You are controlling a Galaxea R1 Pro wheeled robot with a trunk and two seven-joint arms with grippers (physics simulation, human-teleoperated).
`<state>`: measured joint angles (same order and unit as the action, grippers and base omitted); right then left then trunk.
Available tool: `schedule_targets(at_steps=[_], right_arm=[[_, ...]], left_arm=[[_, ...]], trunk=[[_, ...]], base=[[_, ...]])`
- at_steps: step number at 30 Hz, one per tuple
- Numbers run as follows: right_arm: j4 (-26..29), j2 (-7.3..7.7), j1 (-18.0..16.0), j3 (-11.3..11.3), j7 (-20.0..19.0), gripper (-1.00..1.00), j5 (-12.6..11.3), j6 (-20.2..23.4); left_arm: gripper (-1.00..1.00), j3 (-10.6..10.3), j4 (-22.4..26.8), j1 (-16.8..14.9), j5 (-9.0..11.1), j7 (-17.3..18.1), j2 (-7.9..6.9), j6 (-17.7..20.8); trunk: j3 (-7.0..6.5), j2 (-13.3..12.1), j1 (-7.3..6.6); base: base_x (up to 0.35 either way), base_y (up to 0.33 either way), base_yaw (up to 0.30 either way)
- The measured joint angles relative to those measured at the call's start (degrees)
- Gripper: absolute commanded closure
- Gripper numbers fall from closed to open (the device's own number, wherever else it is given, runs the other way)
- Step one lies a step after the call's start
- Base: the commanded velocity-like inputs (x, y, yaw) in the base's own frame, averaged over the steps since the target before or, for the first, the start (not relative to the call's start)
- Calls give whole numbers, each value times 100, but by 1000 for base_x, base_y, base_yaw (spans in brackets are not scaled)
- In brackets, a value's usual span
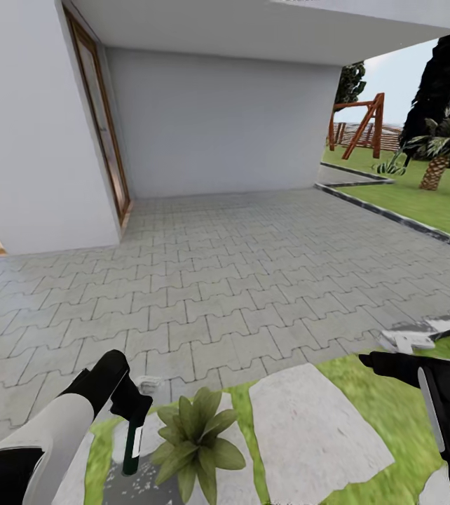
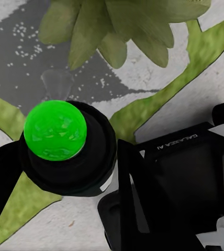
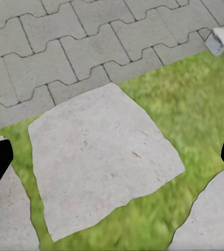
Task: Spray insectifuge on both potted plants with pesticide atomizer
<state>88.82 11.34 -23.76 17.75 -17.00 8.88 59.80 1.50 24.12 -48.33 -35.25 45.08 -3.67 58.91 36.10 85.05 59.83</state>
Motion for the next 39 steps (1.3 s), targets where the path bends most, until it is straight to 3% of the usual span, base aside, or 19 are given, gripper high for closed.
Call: schedule_targets(at_steps=[39], right_arm=[[-2,8,-2,7,1,-100,2,-1]], left_arm=[[100,-33,-18,175,0,1,-4,-5]], trunk=[[184,0,0]], base=[[0,0,-20]])
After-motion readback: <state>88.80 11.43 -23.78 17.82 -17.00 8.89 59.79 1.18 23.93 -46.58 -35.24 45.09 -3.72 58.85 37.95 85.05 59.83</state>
